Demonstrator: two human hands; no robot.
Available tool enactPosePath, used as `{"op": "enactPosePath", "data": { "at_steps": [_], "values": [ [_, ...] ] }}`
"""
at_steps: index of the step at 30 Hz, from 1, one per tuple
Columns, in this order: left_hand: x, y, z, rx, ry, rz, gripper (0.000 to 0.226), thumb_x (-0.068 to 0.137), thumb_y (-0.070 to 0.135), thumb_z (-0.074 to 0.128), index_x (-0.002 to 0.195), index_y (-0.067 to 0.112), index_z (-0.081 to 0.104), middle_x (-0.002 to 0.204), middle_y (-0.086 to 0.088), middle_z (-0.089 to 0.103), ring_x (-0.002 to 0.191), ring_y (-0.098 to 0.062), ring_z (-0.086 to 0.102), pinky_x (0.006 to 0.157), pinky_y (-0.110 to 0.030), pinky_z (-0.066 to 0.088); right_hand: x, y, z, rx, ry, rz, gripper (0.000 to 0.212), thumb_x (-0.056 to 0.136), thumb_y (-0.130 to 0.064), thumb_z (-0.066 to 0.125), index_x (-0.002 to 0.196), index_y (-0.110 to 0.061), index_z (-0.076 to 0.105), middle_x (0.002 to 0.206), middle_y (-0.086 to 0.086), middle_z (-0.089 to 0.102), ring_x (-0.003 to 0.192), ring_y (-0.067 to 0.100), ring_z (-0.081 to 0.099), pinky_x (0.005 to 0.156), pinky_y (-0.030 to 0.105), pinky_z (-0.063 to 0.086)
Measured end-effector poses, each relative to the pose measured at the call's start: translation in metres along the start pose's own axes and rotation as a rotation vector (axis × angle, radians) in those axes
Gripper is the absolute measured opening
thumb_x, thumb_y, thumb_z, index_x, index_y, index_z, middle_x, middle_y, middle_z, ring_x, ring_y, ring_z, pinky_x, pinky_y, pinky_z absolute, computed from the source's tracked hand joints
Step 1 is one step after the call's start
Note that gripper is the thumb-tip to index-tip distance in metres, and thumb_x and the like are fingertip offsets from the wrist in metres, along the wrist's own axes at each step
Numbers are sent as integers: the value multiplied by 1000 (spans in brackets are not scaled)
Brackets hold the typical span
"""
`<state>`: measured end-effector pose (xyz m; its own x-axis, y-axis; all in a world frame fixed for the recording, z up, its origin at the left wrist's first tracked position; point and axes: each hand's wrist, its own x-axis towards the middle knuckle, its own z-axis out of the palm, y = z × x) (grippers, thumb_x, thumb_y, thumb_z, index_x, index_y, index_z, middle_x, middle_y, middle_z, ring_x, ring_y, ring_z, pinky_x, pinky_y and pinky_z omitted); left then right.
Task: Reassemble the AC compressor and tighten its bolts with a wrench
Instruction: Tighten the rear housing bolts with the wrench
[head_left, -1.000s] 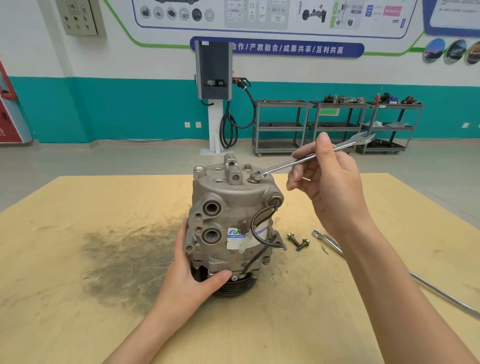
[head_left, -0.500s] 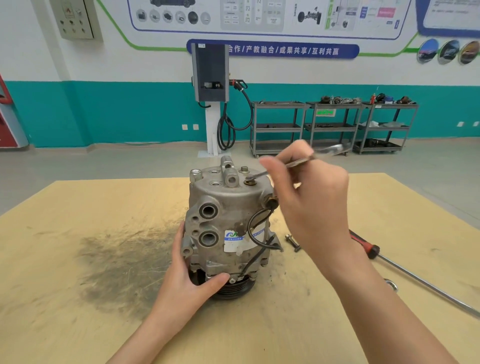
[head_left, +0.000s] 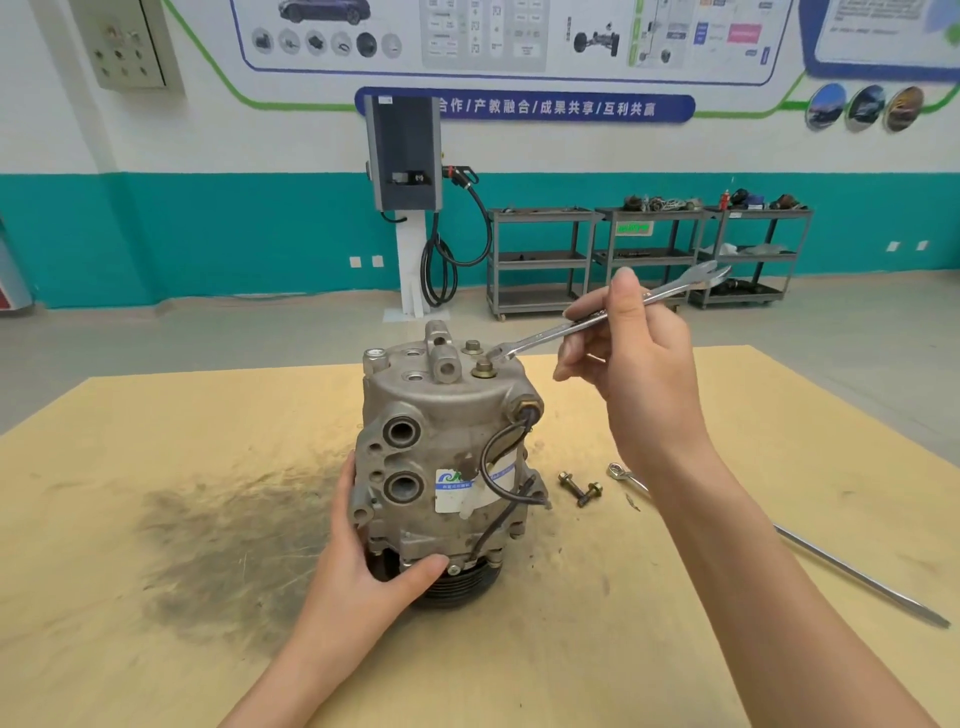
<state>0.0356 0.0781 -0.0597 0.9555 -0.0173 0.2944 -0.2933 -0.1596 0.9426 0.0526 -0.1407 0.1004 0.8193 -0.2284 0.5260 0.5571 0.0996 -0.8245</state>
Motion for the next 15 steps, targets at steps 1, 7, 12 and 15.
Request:
{"op": "enactPosePath", "data": {
  "at_steps": [1, 7, 12, 15],
  "values": [
    [0, 0, 0, -4, -1, -2, 124, 53, 42, 82, 154, 37, 9, 136, 27, 51, 118, 17, 50, 86, 4, 37, 1, 1, -1, 24, -12, 23, 44, 106, -32, 32, 81, -9, 60, 54, 0, 57, 52, 16, 57, 54, 28, 51],
    [1, 0, 0, -10, 5, 13, 126, 55, 49, 86, 154, 35, 8, 123, 44, 51, 116, 21, 48, 84, 6, 34, 5, 8, -4, 121, -51, 167, 45, 105, -36, 33, 83, -8, 60, 56, 3, 57, 54, 19, 57, 56, 30, 52],
    [1, -1, 1, -4, 1, 11, 122, 51, 56, 81, 148, 45, 7, 123, 45, 51, 117, 19, 49, 85, 5, 34, 3, 10, -1, 68, -47, 95, 42, 105, -34, 35, 81, -9, 59, 55, 1, 57, 53, 17, 56, 57, 30, 52],
    [2, 0, 2, 15, 10, 8, 110, 52, 57, 81, 134, 59, 7, 121, 48, 50, 115, 22, 48, 84, 6, 33, -4, 7, 3, -120, -35, -179, 35, 104, -33, 41, 80, -14, 58, 55, -1, 57, 54, 17, 56, 58, 32, 49]
  ]
}}
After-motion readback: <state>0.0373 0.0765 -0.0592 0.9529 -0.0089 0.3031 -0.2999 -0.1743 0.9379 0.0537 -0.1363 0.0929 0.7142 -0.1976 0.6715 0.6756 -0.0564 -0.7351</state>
